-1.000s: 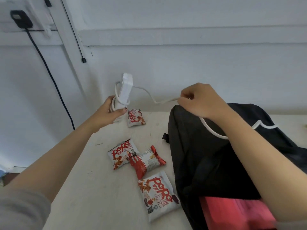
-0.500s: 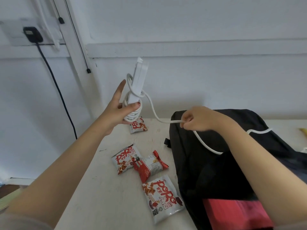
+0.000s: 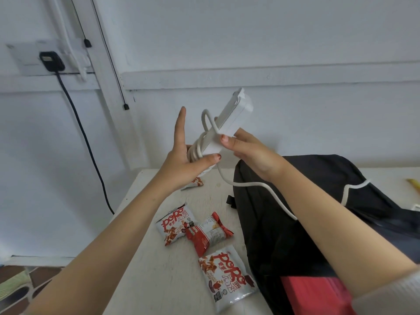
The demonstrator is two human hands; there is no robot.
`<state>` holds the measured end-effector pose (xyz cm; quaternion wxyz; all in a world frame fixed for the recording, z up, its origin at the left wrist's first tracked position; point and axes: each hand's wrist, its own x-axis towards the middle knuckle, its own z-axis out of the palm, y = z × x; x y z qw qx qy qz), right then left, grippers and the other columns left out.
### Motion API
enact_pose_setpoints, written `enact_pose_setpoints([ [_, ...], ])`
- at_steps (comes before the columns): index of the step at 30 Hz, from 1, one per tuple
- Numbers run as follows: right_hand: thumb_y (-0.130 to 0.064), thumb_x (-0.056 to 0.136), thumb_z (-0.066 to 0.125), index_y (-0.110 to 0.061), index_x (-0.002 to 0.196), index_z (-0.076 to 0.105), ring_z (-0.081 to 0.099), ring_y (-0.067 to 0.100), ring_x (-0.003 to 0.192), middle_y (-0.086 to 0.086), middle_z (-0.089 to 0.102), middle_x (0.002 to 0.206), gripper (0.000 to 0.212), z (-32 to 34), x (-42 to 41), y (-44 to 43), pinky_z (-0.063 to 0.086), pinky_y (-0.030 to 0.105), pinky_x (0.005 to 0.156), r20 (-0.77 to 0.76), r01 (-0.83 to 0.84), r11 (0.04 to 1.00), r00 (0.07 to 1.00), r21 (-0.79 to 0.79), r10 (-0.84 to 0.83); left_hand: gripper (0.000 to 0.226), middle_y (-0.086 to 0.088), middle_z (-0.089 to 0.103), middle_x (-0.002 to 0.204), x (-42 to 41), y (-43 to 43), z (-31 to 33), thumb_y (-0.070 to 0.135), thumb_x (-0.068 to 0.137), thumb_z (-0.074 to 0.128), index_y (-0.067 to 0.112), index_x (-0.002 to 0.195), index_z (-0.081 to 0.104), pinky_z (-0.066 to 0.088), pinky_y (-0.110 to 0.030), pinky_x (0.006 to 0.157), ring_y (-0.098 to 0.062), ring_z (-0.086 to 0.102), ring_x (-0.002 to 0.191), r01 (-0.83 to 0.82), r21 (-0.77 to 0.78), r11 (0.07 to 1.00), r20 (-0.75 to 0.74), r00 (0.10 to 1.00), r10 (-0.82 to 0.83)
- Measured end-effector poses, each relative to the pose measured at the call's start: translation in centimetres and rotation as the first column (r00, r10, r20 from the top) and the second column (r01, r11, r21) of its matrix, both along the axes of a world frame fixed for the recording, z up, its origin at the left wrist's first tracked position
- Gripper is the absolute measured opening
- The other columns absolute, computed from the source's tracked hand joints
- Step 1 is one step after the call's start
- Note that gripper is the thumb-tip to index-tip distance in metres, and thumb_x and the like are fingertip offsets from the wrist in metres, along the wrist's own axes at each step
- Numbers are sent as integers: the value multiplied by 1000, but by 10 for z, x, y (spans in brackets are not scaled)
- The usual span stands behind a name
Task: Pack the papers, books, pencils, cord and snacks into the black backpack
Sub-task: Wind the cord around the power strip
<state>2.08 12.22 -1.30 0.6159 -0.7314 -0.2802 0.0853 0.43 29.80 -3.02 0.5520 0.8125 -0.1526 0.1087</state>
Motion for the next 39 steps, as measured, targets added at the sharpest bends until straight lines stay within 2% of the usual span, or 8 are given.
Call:
enact_pose_setpoints([
  [4, -58, 62, 74, -24, 125, 54, 55, 13, 119, -2, 62, 126, 74, -12, 2, -1, 38, 33, 106, -19, -7, 999, 1000, -32, 7, 118, 7, 66, 90, -2, 1, 2, 29, 71, 78, 54, 138, -15, 50, -11, 65, -1, 66, 78, -1, 70, 998, 44, 999, -3],
  [9, -25, 77, 69, -13, 124, 56, 61, 12, 111, 1, 67, 117, 51, -27, 1, -4, 48, 21, 92, 5, 91, 992, 996, 86, -91, 129, 5, 61, 99, -3, 8, 4, 25, 61, 86, 51, 140, -13, 47, -17, 73, -1, 61, 84, -30, 138, 990, 11, 1000, 29],
  [15, -25, 78, 71, -9, 123, 59, 60, 15, 114, 4, 66, 119, 49, -46, -8, 7, 45, 27, 98, -12, 152, 964, 988, 220, -154, 128, 3, 57, 93, -9, 6, -5, 16, 67, 83, 45, 142, -17, 51, -25, 83, -6, 62, 83, 11, 240, 971, 136, 990, -45],
  [19, -15, 82, 66, -7, 122, 59, 61, 22, 112, 10, 66, 118, 42, -43, -15, 17, 47, 34, 99, -36, 150, 943, 989, 296, -146, 121, -7, 52, 115, -2, 1, -20, 26, 67, 82, 54, 140, -11, 53, -44, 86, -18, 60, 100, 14, 176, 984, 165, 985, -44],
  [25, -56, 88, 47, -17, 103, 63, 61, 7, 64, -2, 65, 82, 44, -25, -22, 28, 50, 20, 61, -2, 358, 924, 933, -133, -361, 102, 21, 42, 118, -1, -7, -33, 28, 75, 74, 46, 145, 2, 54, -28, 83, -2, 57, 105, -56, -132, 990, 195, 977, 81],
  [30, -35, 96, 49, -21, 117, 55, 48, 8, 44, -3, 56, 63, 26, -20, -30, 13, 49, 21, 56, 25, 253, 859, 962, -445, -270, 93, 61, 32, 102, 4, 8, -23, 12, 82, 67, 33, 147, 2, 46, -10, 82, 22, 47, 101, -96, -200, 975, 247, 958, 145],
  [35, -23, 99, 42, -16, 97, 56, 44, 7, 51, -4, 49, 64, 16, -17, -35, 13, 36, 16, 53, 299, 334, 647, 939, -685, -167, 84, 17, 43, 119, 6, 17, -30, 36, 81, 68, 55, 141, 12, 51, -45, 90, -10, 54, 107, -109, -168, 980, 206, 968, 143],
  [39, -23, 100, 39, -21, 89, 45, 45, 5, 56, -9, 45, 65, 13, -17, -42, 16, 31, 16, 53, 449, 434, 517, 888, -738, -104, 74, -4, 42, 125, 4, 15, -37, 34, 81, 67, 50, 140, 25, 50, -44, 92, -13, 50, 107, -132, -112, 985, 214, 965, 153],
])
